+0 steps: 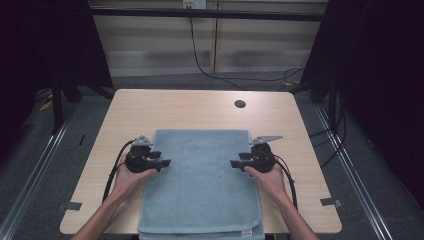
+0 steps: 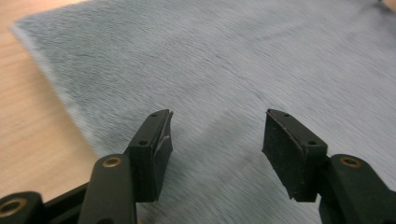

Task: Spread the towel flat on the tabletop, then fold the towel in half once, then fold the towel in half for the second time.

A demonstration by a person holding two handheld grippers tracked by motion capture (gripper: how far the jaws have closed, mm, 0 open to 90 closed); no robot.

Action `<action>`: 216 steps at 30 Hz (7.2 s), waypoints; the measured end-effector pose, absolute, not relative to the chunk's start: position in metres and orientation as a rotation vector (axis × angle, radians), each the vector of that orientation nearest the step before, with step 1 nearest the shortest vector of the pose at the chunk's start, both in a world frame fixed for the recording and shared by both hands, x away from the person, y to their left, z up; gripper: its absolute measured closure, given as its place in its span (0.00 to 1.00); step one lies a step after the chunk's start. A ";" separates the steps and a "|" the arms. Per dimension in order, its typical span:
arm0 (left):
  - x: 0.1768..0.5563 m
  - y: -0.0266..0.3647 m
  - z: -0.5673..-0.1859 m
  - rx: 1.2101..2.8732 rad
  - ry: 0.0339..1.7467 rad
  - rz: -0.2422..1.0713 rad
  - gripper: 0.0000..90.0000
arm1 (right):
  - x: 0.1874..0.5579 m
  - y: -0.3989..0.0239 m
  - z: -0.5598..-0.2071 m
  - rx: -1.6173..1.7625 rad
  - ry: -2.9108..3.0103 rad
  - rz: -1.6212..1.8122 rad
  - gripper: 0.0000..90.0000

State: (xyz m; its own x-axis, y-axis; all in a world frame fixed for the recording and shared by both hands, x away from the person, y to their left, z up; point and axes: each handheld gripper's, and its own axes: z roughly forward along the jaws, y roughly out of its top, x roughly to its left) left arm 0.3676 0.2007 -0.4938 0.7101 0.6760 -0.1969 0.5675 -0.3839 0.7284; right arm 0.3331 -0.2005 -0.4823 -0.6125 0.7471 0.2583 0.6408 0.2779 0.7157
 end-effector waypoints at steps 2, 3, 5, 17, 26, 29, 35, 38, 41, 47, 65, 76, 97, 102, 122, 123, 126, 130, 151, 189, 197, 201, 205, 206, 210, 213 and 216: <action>0.371 0.202 -0.499 2.104 0.957 0.169 0.49 | 0.342 -0.197 -0.485 1.325 2.397 1.241 0.47; 0.372 0.204 -0.500 2.104 0.945 0.162 0.50 | 0.345 -0.195 -0.486 1.333 2.381 1.231 0.46; 0.371 0.205 -0.500 2.103 0.949 0.166 0.53 | 0.349 -0.191 -0.495 1.353 2.333 1.184 0.42; 0.358 0.195 -0.501 2.181 0.897 0.290 0.51 | 0.333 -0.178 -0.506 1.192 2.346 1.018 0.43; 0.341 0.198 -0.501 2.177 0.866 0.260 0.50 | 0.325 -0.183 -0.510 1.166 2.323 1.072 0.43; 0.335 0.200 -0.501 2.168 0.861 0.197 0.50 | 0.320 -0.183 -0.510 1.165 2.325 1.075 0.43; 0.328 0.202 -0.501 2.160 0.842 0.186 0.50 | 0.311 -0.187 -0.506 1.193 2.369 1.074 0.43; 0.323 0.203 -0.502 2.151 0.841 0.168 0.50 | 0.306 -0.188 -0.504 1.204 2.391 1.065 0.43; 0.317 0.203 -0.501 2.155 0.829 0.156 0.50 | 0.299 -0.191 -0.503 1.203 2.400 1.073 0.43; 0.304 0.206 -0.502 2.140 0.820 0.115 0.50 | 0.287 -0.195 -0.502 1.205 2.423 1.088 0.43; 0.264 0.213 -0.500 2.147 0.771 0.018 0.50 | 0.240 -0.199 -0.499 1.215 2.456 1.115 0.43; 0.261 0.211 -0.496 2.174 0.768 -0.020 0.47 | 0.229 -0.195 -0.493 1.232 2.501 1.079 0.42; 0.297 0.217 -0.479 2.085 0.847 0.109 0.44 | 0.291 -0.238 -0.474 1.298 2.321 1.123 0.41; 0.322 0.217 -0.469 2.061 0.862 0.168 0.44 | 0.313 -0.246 -0.479 1.337 2.302 1.124 0.41; 0.358 0.220 -0.496 2.088 0.947 0.157 0.36 | 0.328 -0.233 -0.502 1.313 2.404 1.104 0.73; 0.358 0.219 -0.498 2.098 0.953 0.159 0.36 | 0.328 -0.233 -0.502 1.307 2.408 1.105 0.73; 0.359 0.216 -0.502 2.128 0.953 0.162 0.36 | 0.328 -0.233 -0.502 1.304 2.413 1.113 0.77; 0.358 0.216 -0.502 2.128 0.926 0.149 0.43 | 0.327 -0.233 -0.502 1.317 2.415 1.125 0.75; 0.351 0.223 -0.504 2.087 0.885 0.026 0.90 | 0.317 -0.240 -0.498 1.324 2.465 1.211 0.86; 0.382 0.233 -0.437 1.823 0.883 0.146 0.92 | 0.346 -0.245 -0.425 1.243 2.206 1.456 0.89; 0.383 0.231 -0.422 1.802 0.858 0.173 0.92 | 0.352 -0.248 -0.416 1.240 2.171 1.489 0.89; 0.386 0.230 -0.414 1.797 0.848 0.189 0.92 | 0.355 -0.248 -0.414 1.238 2.153 1.497 0.89; 0.389 0.229 -0.406 1.792 0.843 0.206 0.92 | 0.358 -0.249 -0.406 1.241 2.138 1.496 0.90; 0.391 0.229 -0.405 1.791 0.841 0.211 0.92 | 0.359 -0.249 -0.403 1.233 2.135 1.497 0.90; 0.396 0.230 -0.401 1.774 0.840 0.213 0.93 | 0.363 -0.249 -0.395 1.226 2.129 1.494 0.90; 0.397 0.230 -0.397 1.764 0.832 0.212 0.93 | 0.365 -0.249 -0.391 1.233 2.123 1.510 0.91; 0.399 0.230 -0.394 1.761 0.833 0.224 0.93 | 0.368 -0.249 -0.386 1.231 2.118 1.515 0.91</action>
State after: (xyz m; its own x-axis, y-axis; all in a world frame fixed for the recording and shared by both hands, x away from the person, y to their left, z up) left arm 0.3995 0.2299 -0.3940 0.7327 0.6325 -0.2512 0.4211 -0.1314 0.8974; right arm 0.3678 -0.2494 -0.3860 -0.6070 0.7535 0.2525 0.4824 0.0969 0.8706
